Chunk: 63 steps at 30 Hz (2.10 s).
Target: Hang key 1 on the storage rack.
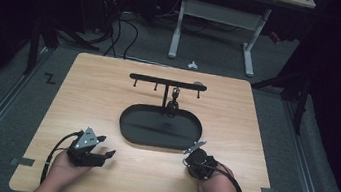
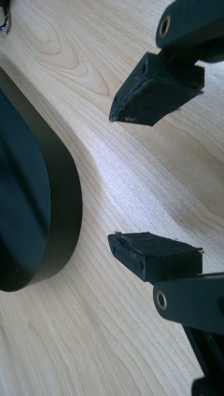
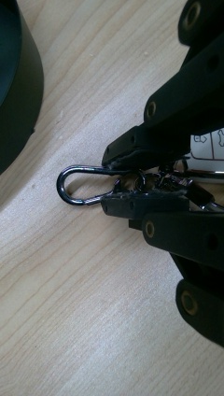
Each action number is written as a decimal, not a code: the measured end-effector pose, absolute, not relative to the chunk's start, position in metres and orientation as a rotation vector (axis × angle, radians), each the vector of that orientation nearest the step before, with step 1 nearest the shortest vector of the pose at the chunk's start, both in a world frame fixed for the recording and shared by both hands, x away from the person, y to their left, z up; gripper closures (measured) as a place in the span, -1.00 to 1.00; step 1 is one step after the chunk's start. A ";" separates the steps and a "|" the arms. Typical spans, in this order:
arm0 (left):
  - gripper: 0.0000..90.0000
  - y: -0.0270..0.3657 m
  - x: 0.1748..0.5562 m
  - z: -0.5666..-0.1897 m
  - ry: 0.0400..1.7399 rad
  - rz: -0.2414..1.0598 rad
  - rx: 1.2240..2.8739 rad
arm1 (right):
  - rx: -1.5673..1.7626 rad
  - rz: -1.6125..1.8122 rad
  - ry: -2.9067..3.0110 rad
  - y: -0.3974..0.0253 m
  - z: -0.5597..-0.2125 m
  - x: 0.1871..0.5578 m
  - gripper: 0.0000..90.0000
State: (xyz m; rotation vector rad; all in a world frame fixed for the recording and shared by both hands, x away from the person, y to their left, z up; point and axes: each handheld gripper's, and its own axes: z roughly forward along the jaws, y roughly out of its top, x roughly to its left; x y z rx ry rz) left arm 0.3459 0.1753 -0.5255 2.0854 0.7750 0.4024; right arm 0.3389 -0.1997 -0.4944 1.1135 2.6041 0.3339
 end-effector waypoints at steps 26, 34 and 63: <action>-0.22 0.175 0.346 -0.526 0.770 0.405 2.091 | 1.048 0.377 2.633 -0.202 -0.488 0.335 0.88; -0.22 0.174 0.345 -0.526 0.767 0.403 2.094 | 1.092 0.422 2.635 -0.203 -0.488 0.335 0.89; -0.21 0.174 0.346 -0.527 0.767 0.400 2.100 | 1.242 0.661 2.454 -0.239 -0.407 0.358 0.89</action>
